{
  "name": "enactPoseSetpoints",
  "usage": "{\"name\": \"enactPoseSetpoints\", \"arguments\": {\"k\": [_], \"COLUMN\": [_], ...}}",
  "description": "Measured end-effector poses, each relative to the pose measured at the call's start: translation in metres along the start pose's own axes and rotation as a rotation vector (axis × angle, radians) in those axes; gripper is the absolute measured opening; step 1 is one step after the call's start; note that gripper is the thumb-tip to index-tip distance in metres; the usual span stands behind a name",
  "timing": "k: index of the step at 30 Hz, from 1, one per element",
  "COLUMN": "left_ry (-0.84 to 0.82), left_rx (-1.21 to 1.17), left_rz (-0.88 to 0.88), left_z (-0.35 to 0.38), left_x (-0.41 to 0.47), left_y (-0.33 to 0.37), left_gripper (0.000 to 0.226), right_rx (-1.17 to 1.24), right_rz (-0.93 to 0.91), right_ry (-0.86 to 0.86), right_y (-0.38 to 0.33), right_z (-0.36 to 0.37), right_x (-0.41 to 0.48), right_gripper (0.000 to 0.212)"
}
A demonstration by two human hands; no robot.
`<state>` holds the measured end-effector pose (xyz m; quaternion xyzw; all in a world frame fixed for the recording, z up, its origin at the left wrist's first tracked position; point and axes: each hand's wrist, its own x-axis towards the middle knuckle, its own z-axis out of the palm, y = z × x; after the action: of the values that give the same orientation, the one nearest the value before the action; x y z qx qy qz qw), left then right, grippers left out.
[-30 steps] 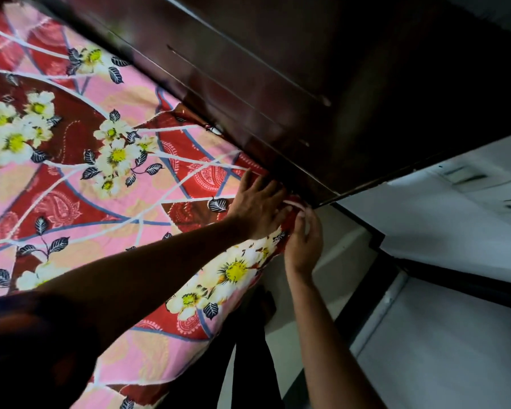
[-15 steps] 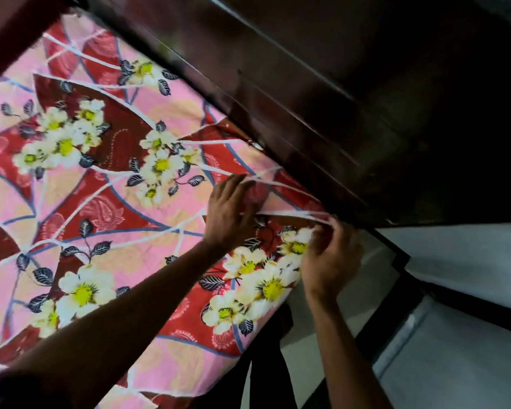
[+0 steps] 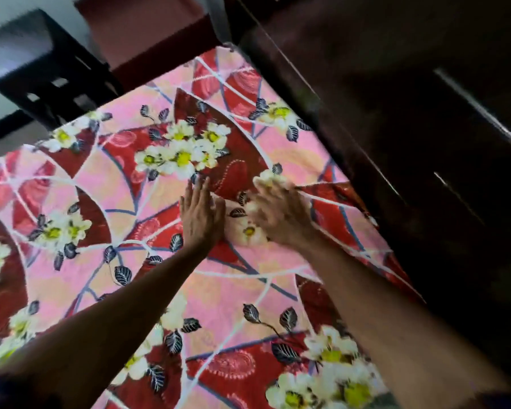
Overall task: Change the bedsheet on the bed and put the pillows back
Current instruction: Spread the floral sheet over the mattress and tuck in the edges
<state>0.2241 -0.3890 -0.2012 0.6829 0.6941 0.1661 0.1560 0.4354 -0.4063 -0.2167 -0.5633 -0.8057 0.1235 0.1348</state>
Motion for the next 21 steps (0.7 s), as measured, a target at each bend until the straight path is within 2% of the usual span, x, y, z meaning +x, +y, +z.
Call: {"name": "enactPoseSetpoints", "arguments": {"k": [2,3,5,6,9,11,13,16,18,21], "left_ry": [0.015,0.007,-0.042,-0.074,-0.148,-0.13,-0.093,-0.081,-0.081,-0.081], "left_rx": [-0.017,-0.014,0.031,0.056,0.127,0.13,0.11,0.113,0.155,0.179], "left_rz": [-0.018,-0.034,-0.049,-0.056,-0.063,-0.074,-0.097,-0.103,-0.095,-0.127], "left_z": [-0.004,-0.006,-0.005,-0.003,0.007,0.012,0.014,0.019,0.025,0.032], "left_x": [0.014,0.021,0.029,0.033,0.037,0.041,0.051,0.067,0.073,0.071], "left_y": [-0.005,-0.009,-0.014,-0.017,-0.016,-0.013,-0.008,-0.002,0.003,0.01], "left_gripper": [0.063,0.063,0.065,0.067,0.07,0.07,0.07,0.071,0.071,0.069], "right_rx": [-0.057,-0.007,0.144,0.162,-0.011,0.043,0.101,0.132,0.037,-0.097], "right_rz": [0.192,0.322,0.509,0.532,0.462,0.415,0.254,-0.023,-0.072,0.023], "right_ry": [0.05,0.067,0.085,0.087,0.277,0.319,0.237,-0.009,-0.104,-0.043], "right_y": [0.054,0.072,0.081,0.076,0.055,0.04,0.021,-0.002,0.012,0.067], "right_z": [0.001,-0.003,-0.011,-0.015,-0.024,-0.025,-0.024,-0.012,0.001,0.008], "right_x": [0.011,0.016,0.026,0.032,0.047,0.068,0.099,0.147,0.178,0.203], "right_gripper": [0.063,0.067,0.076,0.075,0.057,0.049,0.047,0.056,0.059,0.063]}}
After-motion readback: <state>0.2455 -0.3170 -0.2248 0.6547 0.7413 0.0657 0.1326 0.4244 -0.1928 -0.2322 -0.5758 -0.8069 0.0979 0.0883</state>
